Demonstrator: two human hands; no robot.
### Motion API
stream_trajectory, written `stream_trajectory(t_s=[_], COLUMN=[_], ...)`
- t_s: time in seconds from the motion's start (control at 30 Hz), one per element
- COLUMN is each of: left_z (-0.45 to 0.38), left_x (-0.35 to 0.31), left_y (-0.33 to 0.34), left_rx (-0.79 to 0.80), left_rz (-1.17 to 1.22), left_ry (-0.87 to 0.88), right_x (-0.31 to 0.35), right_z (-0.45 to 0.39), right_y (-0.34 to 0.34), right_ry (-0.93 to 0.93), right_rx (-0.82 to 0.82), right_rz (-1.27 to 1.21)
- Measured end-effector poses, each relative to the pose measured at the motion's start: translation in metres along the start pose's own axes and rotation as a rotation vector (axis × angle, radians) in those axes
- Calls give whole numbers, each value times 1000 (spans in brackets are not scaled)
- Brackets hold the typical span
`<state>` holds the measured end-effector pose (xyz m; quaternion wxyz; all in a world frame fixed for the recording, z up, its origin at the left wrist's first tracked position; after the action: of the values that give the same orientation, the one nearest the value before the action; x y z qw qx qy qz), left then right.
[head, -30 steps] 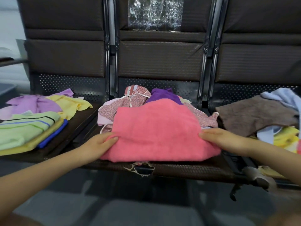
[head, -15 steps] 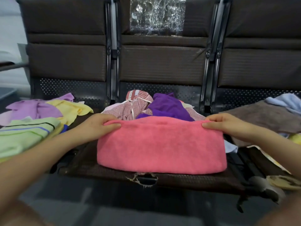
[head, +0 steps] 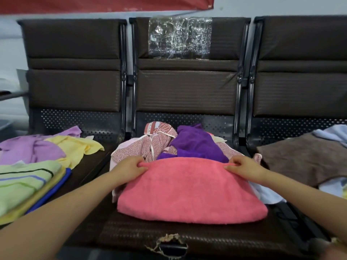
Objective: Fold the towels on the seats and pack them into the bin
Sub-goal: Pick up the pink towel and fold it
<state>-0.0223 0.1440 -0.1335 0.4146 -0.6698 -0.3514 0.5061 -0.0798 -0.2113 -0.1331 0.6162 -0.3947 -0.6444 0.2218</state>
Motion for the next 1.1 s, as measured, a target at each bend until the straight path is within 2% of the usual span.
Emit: stream_trajectory(t_s=[0.1, 0.2, 0.23, 0.3, 0.33, 0.4, 0.47, 0.53, 0.67, 0.77, 0.87, 0.97, 1.1], left_z=[4, 9, 12, 22, 27, 39, 57, 67, 73, 76, 79, 79, 85], left_x=[7, 10, 8, 1, 2, 13, 31, 39, 38, 32, 26, 17, -2], left_y=[-4, -24, -35, -52, -53, -39, -17, -9, 4, 5, 10, 13, 20], left_rx=[-50, -176, -245, -327, -302, -123, 91, 155, 199, 179, 152, 42, -52], left_rz=[46, 14, 17, 96, 131, 133, 52, 103, 600, 722, 793, 885, 994], left_ry=[-59, -41, -11, 23, 7, -129, -293, -377, -513, -566, -637, -719, -746], right_x=[-6, -18, -20, -26, -34, -43, -45, -41, -27, -12, -15, -14, -4], right_z=[3, 9, 14, 27, 36, 57, 68, 75, 75, 75, 84, 89, 82], right_y=[-3, -19, -24, -29, -26, -15, -6, -1, 4, 8, 10, 5, -34], right_ry=[79, 193, 228, 331, 412, 544, 540, 522, 559, 595, 571, 506, 562], right_rx=[-55, -107, -97, -28, 24, 141, 210, 241, 212, 228, 268, 263, 54], right_rz=[-49, 139, 176, 97, 11, -132, -211, -296, -549, -700, -497, -295, -471])
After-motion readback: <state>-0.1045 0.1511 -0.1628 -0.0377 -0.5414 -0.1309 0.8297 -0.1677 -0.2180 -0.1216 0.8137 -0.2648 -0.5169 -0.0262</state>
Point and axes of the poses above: each hand's wrist, its own z-axis away from the middle knuckle, its own y-axis out of the palm, x = y × z, the point moved 9 cm from there along -z, towards the middle knuckle, and after that the axes turned 10 degrees about -x, right-handed, at the moved point
